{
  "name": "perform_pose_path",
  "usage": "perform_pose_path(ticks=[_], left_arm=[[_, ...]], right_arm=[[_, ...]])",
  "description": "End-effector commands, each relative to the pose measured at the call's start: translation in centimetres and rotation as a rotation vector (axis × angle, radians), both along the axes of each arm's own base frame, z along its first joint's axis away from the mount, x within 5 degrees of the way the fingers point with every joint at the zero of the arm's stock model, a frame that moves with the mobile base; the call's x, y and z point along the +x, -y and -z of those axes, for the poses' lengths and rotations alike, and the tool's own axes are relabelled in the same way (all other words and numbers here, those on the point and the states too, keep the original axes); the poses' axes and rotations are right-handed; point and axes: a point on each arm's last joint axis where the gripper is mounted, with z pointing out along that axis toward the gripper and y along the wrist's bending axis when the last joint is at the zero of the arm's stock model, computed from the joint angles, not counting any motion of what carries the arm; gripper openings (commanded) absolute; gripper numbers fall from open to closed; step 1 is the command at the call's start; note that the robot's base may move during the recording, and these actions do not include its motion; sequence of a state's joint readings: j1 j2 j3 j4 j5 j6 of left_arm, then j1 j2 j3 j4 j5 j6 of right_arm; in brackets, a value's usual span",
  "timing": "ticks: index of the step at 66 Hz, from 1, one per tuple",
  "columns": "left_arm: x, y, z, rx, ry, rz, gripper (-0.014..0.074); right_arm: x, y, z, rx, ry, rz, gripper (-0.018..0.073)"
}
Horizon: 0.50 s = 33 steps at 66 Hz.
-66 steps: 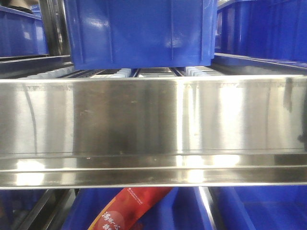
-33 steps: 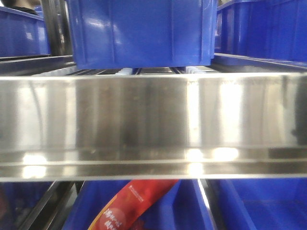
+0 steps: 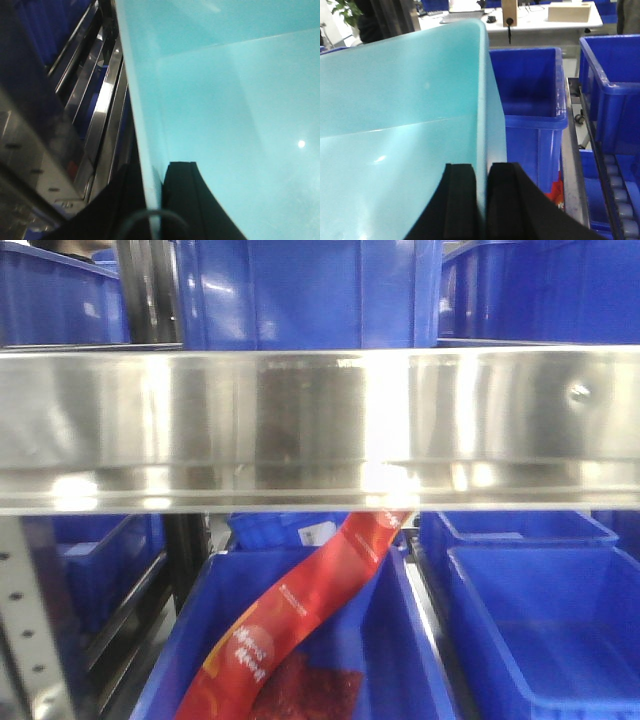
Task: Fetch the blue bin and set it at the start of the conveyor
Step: 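Hold the bin in both grippers while driving to the red conveyor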
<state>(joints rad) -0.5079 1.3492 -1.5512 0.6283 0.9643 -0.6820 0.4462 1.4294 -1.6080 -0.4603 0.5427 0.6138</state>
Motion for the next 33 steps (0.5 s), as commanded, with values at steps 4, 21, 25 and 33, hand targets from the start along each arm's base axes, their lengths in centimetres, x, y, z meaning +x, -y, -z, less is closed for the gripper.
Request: perform_pose_path(ticks=[4, 21, 25, 33], left_arm=[[-0.1, 0.0, -0.5, 0.014, 0.029, 0.017, -0.0111], [-0.1, 0.0, -0.5, 0.014, 0.029, 0.017, -0.0111], [-0.1, 0.0, -0.5, 0.014, 0.029, 0.017, -0.0111], [-0.1, 0.0, -0.5, 0.014, 0.029, 0.017, -0.0111]], right_arm=[[-0.6, -0.4, -1.8, 0.043, 0.131, -0.06, -0.0153], [-0.8, 0.0, -0.4, 0.056, -0.032, -0.011, -0.0153], [-0.9, 0.1, 0.0, 0.056, -0.088, 0.005, -0.0153], [-0.9, 0.1, 0.2, 0.065, -0.11, 0.006, -0.0153]])
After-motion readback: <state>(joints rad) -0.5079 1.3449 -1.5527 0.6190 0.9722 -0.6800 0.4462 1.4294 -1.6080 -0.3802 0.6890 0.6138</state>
